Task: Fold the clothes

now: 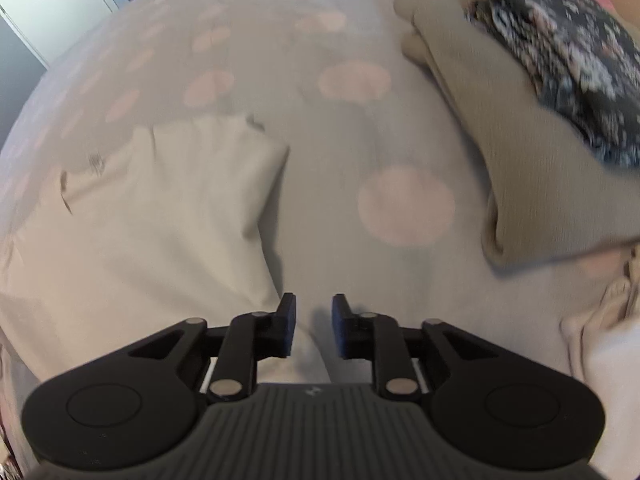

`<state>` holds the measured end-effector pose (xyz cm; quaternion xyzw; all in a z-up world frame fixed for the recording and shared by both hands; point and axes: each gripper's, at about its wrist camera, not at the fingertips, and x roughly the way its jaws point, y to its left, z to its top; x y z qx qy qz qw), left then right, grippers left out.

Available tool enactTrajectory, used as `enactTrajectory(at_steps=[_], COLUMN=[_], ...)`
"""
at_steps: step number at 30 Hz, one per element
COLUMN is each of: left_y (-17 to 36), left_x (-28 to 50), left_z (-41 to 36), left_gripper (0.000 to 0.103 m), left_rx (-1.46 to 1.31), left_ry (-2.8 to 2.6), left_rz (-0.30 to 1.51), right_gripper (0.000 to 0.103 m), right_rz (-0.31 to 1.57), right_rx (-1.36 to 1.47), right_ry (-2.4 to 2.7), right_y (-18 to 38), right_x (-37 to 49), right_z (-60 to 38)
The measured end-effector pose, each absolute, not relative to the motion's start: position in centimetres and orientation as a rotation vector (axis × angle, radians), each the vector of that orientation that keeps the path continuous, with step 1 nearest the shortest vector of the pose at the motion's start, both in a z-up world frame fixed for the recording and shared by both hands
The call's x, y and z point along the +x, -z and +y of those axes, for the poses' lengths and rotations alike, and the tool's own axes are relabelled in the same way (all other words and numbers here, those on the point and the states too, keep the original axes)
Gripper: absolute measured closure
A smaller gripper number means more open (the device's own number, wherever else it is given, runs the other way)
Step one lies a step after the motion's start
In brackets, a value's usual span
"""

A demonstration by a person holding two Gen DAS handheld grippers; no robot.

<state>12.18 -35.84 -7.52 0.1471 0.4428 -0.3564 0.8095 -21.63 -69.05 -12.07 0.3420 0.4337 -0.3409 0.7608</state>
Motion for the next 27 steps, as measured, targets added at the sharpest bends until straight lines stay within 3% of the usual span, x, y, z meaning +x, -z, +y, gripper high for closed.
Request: enactTrajectory(at_steps=[6,16,17,19,27], left_y=[9.0,10.0,10.1,10.1,9.6], left_x=[12.7,13.3,13.3,13.3,13.9], left_z=[-35.7,-35.8,-35.9,-35.9,-36.1], left_gripper=[0.102,0.102,0.102,0.102,0.102], left_rx=[0.35,0.363,0.364,0.366,0.33], left_ry=[0.743,0.746,0.747,0.75,0.721], left_rz=[0.974,0.993,0.994,0.991,0.93], right_gripper=[0.076,0.07,0.072,0.1,0.101], right_rz=[0.823,0.725,0.721,0.736,0.682], right_rx=[0.817,1.105,1.117,1.058,0.812], right_ry=[0.725,0.688,0.673,0.68,0.843], right_y=[11.2,16.6,17.0,16.6,13.1], right_x=[-18.9,-16.6,-16.3,-15.4,-16.1], right_z=[-73.6,-78.1,-78.1,-77.8,-78.4])
